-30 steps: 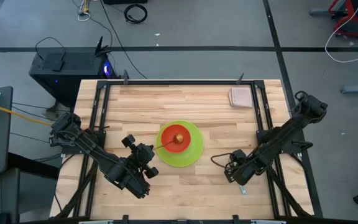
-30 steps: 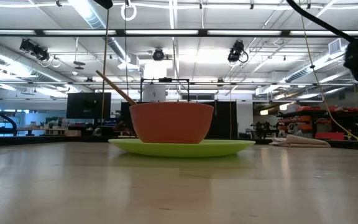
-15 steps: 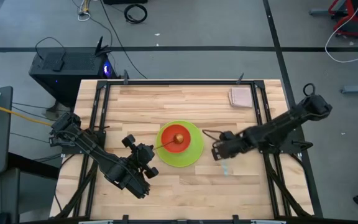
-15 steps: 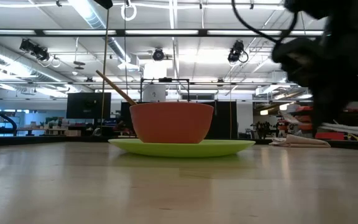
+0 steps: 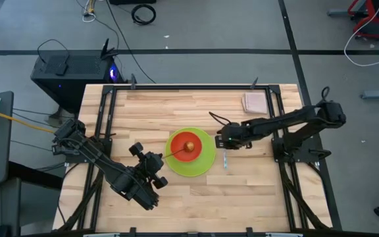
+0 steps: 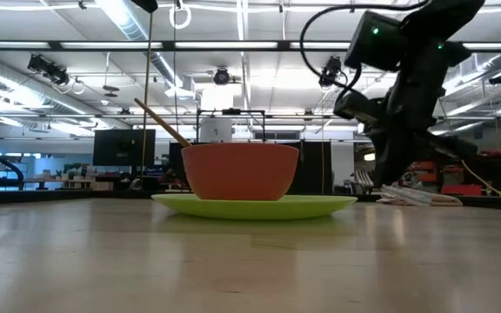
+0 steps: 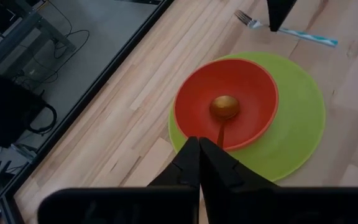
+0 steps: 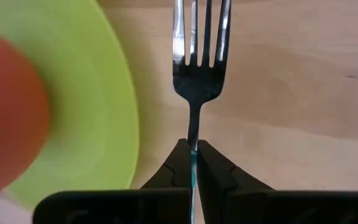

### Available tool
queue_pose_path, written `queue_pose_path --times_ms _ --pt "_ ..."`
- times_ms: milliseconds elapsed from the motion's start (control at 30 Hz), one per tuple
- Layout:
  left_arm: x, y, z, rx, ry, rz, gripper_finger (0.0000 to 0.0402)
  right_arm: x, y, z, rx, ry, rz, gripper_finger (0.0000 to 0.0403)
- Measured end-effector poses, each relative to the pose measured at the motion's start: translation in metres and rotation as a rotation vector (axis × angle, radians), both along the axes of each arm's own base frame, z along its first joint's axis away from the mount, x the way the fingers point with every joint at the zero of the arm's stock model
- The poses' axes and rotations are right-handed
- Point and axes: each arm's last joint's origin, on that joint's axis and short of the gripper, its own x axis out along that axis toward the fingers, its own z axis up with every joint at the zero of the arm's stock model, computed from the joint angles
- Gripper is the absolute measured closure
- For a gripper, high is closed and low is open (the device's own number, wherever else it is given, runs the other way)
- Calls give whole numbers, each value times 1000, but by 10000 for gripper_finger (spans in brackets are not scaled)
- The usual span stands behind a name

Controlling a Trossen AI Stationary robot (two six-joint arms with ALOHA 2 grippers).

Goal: Pick and place plate/cup/fork/spoon on tray
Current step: Put the silver fork beside the green plate on the table

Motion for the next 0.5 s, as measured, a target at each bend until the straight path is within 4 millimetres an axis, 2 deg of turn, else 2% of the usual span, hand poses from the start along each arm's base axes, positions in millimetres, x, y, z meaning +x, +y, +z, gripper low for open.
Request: queue_pose_path --times_ms 167,367,500 --pt "0 0 0 0 0 0 381 9 -8 -14 29 12 2 390" --pt "0 0 0 8 10 -10 395 12 -12 -27 20 53 -24 390" --pt "0 0 0 -1 20 -11 390 14 -11 -29 21 48 -15 386"
